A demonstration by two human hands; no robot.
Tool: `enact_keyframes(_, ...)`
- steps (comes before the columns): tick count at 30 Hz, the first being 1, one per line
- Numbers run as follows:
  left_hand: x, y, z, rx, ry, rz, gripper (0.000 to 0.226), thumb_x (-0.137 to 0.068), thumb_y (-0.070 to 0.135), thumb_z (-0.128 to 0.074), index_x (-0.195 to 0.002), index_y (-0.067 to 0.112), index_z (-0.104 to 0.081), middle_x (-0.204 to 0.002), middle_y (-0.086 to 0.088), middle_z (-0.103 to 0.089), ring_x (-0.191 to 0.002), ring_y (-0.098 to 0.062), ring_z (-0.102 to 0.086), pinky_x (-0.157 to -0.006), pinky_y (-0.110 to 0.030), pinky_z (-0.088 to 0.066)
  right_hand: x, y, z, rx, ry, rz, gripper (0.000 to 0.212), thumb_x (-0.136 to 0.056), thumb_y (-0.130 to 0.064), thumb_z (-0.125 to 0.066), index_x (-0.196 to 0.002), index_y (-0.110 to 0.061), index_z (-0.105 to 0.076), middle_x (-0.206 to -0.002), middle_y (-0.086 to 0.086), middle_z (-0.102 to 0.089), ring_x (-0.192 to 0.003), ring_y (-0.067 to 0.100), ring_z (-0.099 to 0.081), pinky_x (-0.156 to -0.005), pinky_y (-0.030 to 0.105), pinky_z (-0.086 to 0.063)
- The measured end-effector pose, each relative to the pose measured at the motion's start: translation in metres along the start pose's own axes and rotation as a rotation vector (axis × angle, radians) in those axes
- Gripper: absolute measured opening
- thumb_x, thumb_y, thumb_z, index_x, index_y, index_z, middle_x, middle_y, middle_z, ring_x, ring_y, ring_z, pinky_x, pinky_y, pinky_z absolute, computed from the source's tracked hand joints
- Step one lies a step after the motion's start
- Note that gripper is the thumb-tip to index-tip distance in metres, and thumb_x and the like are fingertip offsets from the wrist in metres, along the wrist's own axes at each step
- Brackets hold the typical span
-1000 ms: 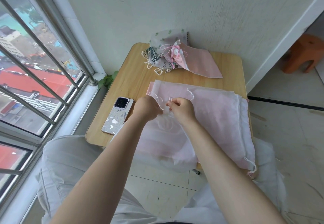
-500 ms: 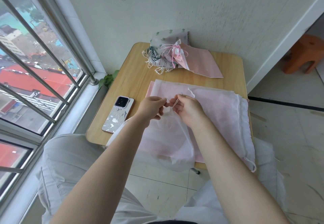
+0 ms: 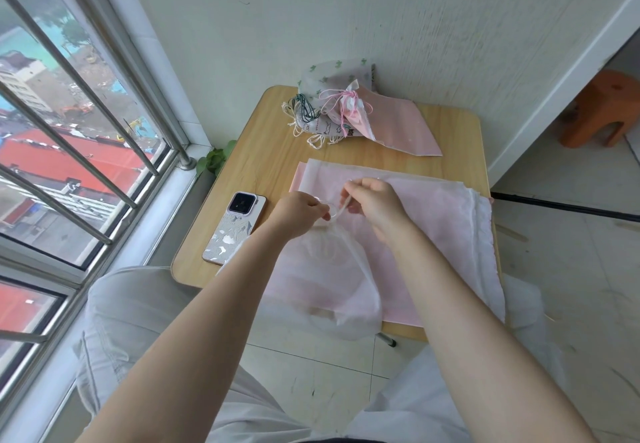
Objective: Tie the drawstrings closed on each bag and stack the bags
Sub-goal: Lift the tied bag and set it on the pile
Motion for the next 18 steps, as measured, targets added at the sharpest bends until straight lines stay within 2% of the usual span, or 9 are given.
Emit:
enact_keyframes(2,0.001,0.008,-0.003,0.092,-0.087,-0.007,0.024,-0.09,0.026,-0.057,-0.082,0.015,-0.077,-0.066,0.004,-0.053,-0.055,-0.014,-0.043,-0.054,-0.023,-0.035,-0.002,-0.012,-0.001,0.068,-0.011,0.078,0.02,-0.092,-0.019,-0.061,-0.077,-0.014,-0.072,-0.083,0.002,-0.072,-0.08,0.011,-0.063,-0.083,0.027,-0.052)
enact_keyframes(3,0.003,0.012,-0.005,0.15,-0.129,-0.012,0.024,-0.089,0.025,-0.057,-0.082,0.014,-0.077,-0.067,0.003,-0.054,-0.058,-0.013,-0.045,-0.057,-0.021,-0.036,-0.003,-0.019,-0.003,0.096,-0.025,0.102,0.017,-0.092,-0.019,-0.063,-0.08,-0.014,-0.074,-0.084,-0.001,-0.073,-0.081,0.007,-0.064,-0.083,0.025,-0.052)
enact_keyframes(5,0.009,0.02,-0.009,0.191,-0.174,-0.052,0.022,-0.089,0.026,-0.06,-0.076,0.017,-0.075,-0.067,0.002,-0.055,-0.058,-0.01,-0.047,-0.059,-0.018,-0.037,-0.001,-0.028,-0.01,0.142,-0.059,0.12,0.016,-0.091,-0.021,-0.064,-0.083,-0.013,-0.076,-0.078,-0.004,-0.072,-0.07,0.006,-0.064,-0.067,0.021,-0.054)
enact_keyframes(7,0.011,0.024,-0.011,0.167,-0.157,-0.109,0.026,-0.092,0.028,-0.059,-0.068,0.021,-0.07,-0.065,0.003,-0.054,-0.059,-0.009,-0.048,-0.061,-0.019,-0.038,0.002,-0.031,-0.015,0.204,-0.084,0.121,0.018,-0.091,-0.025,-0.065,-0.082,-0.013,-0.075,-0.067,0.0,-0.066,-0.054,0.013,-0.055,-0.048,0.022,-0.044)
enact_keyframes(8,0.01,0.025,-0.011,0.158,-0.145,-0.126,0.029,-0.094,0.027,-0.056,-0.069,0.021,-0.069,-0.064,0.004,-0.054,-0.059,-0.009,-0.048,-0.062,-0.019,-0.038,0.003,-0.031,-0.016,0.228,-0.094,0.123,0.02,-0.091,-0.026,-0.064,-0.08,-0.012,-0.075,-0.062,0.003,-0.064,-0.049,0.016,-0.051,-0.045,0.023,-0.04)
enact_keyframes(12,0.008,0.02,-0.006,0.244,-0.149,-0.068,0.032,-0.097,0.026,-0.053,-0.075,0.01,-0.068,-0.054,0.007,-0.053,-0.048,-0.006,-0.042,-0.047,-0.012,-0.033,0.0,-0.029,-0.014,0.345,-0.1,0.08,0.036,-0.094,-0.036,-0.059,-0.07,-0.012,-0.069,-0.054,0.005,-0.06,-0.049,0.02,-0.054,-0.052,0.024,-0.043)
enact_keyframes(14,0.005,0.014,-0.002,0.286,-0.133,-0.037,0.033,-0.098,0.03,-0.054,-0.082,0.007,-0.073,-0.056,0.004,-0.054,-0.047,-0.007,-0.04,-0.044,-0.014,-0.029,-0.003,-0.027,-0.006,0.501,-0.094,0.028,0.041,-0.096,-0.044,-0.051,-0.078,-0.013,-0.071,-0.061,0.008,-0.066,-0.054,0.017,-0.058,-0.055,0.025,-0.043)
enact_keyframes(16,0.001,0.007,0.002,0.282,-0.071,-0.004,0.031,-0.098,0.027,-0.053,-0.087,0.009,-0.076,-0.058,0.005,-0.058,-0.047,-0.007,-0.043,-0.043,-0.014,-0.03,-0.005,-0.024,0.004,0.627,-0.12,-0.013,0.043,-0.096,-0.043,-0.051,-0.086,-0.008,-0.074,-0.06,0.005,-0.062,-0.052,0.012,-0.051,-0.054,0.024,-0.04)
enact_keyframes(18,-0.002,0.002,0.006,0.314,-0.018,0.038,0.027,-0.097,0.024,-0.054,-0.09,0.011,-0.077,-0.063,0.006,-0.065,-0.049,-0.006,-0.05,-0.046,-0.017,-0.032,-0.004,-0.026,0.012,0.679,-0.171,-0.028,0.037,-0.093,-0.039,-0.058,-0.084,-0.007,-0.073,-0.055,-0.003,-0.049,-0.046,0.009,-0.04,-0.048,0.021,-0.033)
Point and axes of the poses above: each hand's wrist, its own x-axis away from the middle knuckle, its own z-axis out of the back of the hand, y = z × x, the point moved 4 cm from there along -x, towards the middle knuckle
